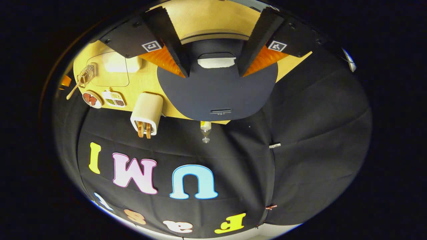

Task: Close the left gripper, press the button to open the rice cooker; take a wooden spoon from the chopstick holder with the right hand, scoop a spoonful of rice and pour it into the rice cooker, then put the wooden spoon back into the chopstick holder.

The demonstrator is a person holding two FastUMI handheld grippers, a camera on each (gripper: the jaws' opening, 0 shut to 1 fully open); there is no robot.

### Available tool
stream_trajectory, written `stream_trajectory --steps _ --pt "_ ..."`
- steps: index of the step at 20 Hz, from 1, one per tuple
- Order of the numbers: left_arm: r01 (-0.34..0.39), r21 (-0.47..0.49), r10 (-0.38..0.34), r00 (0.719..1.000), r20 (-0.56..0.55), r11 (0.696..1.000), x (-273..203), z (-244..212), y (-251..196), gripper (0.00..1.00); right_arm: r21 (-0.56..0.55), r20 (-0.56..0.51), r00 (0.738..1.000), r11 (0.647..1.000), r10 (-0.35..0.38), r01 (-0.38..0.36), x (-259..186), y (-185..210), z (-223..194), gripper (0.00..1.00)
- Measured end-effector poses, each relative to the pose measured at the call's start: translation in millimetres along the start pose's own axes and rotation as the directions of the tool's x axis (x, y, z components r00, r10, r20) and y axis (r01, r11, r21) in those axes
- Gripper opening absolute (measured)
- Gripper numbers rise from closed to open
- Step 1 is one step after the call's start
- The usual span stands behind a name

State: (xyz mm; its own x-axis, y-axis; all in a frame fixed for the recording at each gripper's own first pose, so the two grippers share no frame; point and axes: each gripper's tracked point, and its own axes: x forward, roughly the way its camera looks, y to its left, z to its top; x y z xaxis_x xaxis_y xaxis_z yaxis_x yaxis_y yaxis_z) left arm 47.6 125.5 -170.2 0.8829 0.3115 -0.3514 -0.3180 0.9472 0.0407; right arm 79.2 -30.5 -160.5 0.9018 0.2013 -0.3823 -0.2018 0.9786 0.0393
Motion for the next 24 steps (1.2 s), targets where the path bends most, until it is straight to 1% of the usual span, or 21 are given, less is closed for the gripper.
stream_trajectory --steps 2,3,4,5,7,8,10,12,13,16,18,20,22,24 --pt "-0.003 -0.010 0.004 0.999 0.032 1.000 -3.6 4.3 0.2 1.00 -0.007 -0.003 1.000 1.000 0.012 -0.012 -2.5 -0.2 -4.0 0.99" --pt "-0.008 0.002 0.008 0.999 0.033 1.000 -3.6 4.7 -0.8 1.00 -0.010 -0.002 1.000 1.000 0.013 -0.013 -6.1 -1.1 -2.2 0.99" --pt "-0.016 0.003 0.016 0.999 0.047 1.000 -8.3 9.5 -1.4 0.99 -0.008 0.018 1.000 1.000 0.012 -0.012 -11.8 -0.6 5.3 0.99" --pt "-0.014 -0.003 0.014 0.996 0.093 1.000 -17.8 20.3 -4.1 0.98 -0.009 0.055 0.998 1.000 0.004 -0.004 -18.9 -0.5 18.1 0.99" --pt "0.034 -0.010 -0.032 0.983 0.183 0.999 -38.1 57.0 -15.6 0.96 -0.012 0.118 0.993 1.000 -0.025 0.027 -36.6 -3.6 40.8 0.99" --pt "0.059 -0.015 -0.055 0.976 0.209 0.998 -49.9 71.9 -23.5 0.96 -0.007 0.135 0.990 0.999 -0.039 0.040 -46.1 -2.8 48.3 0.99" --pt "0.110 -0.015 -0.101 0.956 0.275 0.994 -78.3 102.9 -36.2 0.96 0.006 0.192 0.979 0.998 -0.068 0.068 -68.9 -1.9 69.4 0.99" --pt "0.150 0.013 -0.146 0.933 0.329 0.989 -110.3 129.3 -48.5 0.95 0.010 0.245 0.965 0.995 -0.094 0.095 -95.4 -0.3 88.8 0.99" --pt "0.169 0.034 -0.170 0.924 0.343 0.985 -124.3 134.5 -60.3 0.96 0.012 0.264 0.958 0.994 -0.109 0.110 -109.3 2.2 93.6 0.99" --pt "0.243 0.061 -0.249 0.903 0.350 0.968 -162.0 134.6 -74.8 0.95 0.037 0.324 0.937 0.992 -0.127 0.121 -152.7 12.4 107.5 0.98" --pt "0.281 0.067 -0.286 0.886 0.365 0.957 -188.6 130.1 -79.1 0.95 0.052 0.334 0.932 0.990 -0.143 0.133 -180.1 16.5 100.0 0.99" --pt "0.302 0.086 -0.312 0.876 0.369 0.949 -209.9 118.5 -80.3 0.95 0.064 0.329 0.930 0.987 -0.160 0.147 -200.8 19.2 88.0 0.98" --pt "0.323 0.088 -0.332 0.863 0.381 0.942 -226.6 111.4 -80.6 0.95 0.073 0.346 0.922 0.985 -0.173 0.157 -216.0 22.1 83.2 0.98" --pt "0.325 0.081 -0.330 0.861 0.386 0.942 -234.6 107.2 -77.0 0.95 0.058 0.350 0.919 0.983 -0.182 0.173 -222.8 20.7 78.0 0.98"
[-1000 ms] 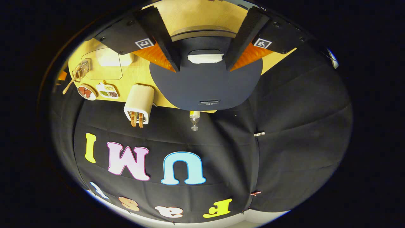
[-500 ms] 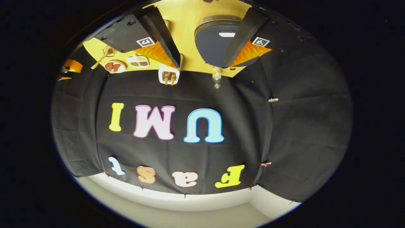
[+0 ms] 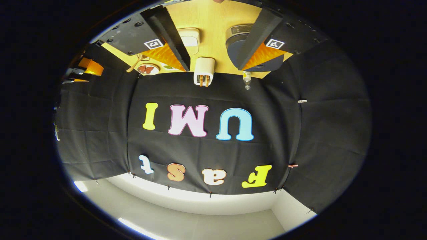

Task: Close the left gripper, press the button to open the rice cooker; take a wooden spoon from the chopstick holder with the right hand, scoop a spoonful of rice and pour it into the rice cooker, then put the wooden spoon back into the chopstick holder.

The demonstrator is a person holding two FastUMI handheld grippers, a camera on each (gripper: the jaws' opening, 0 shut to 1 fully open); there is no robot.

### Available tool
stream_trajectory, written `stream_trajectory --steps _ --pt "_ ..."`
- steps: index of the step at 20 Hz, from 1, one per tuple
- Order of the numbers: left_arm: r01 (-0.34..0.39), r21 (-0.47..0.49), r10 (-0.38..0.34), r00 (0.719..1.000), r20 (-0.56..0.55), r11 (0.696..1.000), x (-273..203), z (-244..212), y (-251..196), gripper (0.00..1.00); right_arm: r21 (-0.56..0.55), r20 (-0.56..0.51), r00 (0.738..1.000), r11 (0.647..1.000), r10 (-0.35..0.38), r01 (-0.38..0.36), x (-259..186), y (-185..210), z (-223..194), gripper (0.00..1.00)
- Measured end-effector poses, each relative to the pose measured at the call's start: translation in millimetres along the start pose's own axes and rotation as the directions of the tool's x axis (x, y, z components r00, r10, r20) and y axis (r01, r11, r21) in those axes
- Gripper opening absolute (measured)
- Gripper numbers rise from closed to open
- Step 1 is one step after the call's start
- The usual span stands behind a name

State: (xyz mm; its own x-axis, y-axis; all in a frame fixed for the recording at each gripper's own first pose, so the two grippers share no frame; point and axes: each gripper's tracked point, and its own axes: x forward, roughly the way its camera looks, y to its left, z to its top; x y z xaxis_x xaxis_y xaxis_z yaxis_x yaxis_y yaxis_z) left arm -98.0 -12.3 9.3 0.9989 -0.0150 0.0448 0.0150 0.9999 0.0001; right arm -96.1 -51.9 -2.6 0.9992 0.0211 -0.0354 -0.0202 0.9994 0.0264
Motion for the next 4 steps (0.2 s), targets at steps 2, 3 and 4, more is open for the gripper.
stream_trajectory --steps 2,3,4 --pt "-0.009 0.001 0.009 1.000 0.007 1.000 -3.0 0.0 2.8 0.95 0.005 0.001 1.000 1.000 0.010 -0.010 -4.0 5.6 1.2 0.98" --pt "-0.011 0.002 0.011 1.000 0.013 1.000 -3.3 0.6 4.0 0.96 0.012 0.006 1.000 1.000 0.011 -0.011 -4.6 6.3 5.1 0.93" --pt "-0.014 0.001 0.014 1.000 0.016 1.000 -3.8 0.4 6.0 0.95 0.019 0.010 1.000 1.000 0.012 -0.012 -4.2 7.8 7.5 0.93"
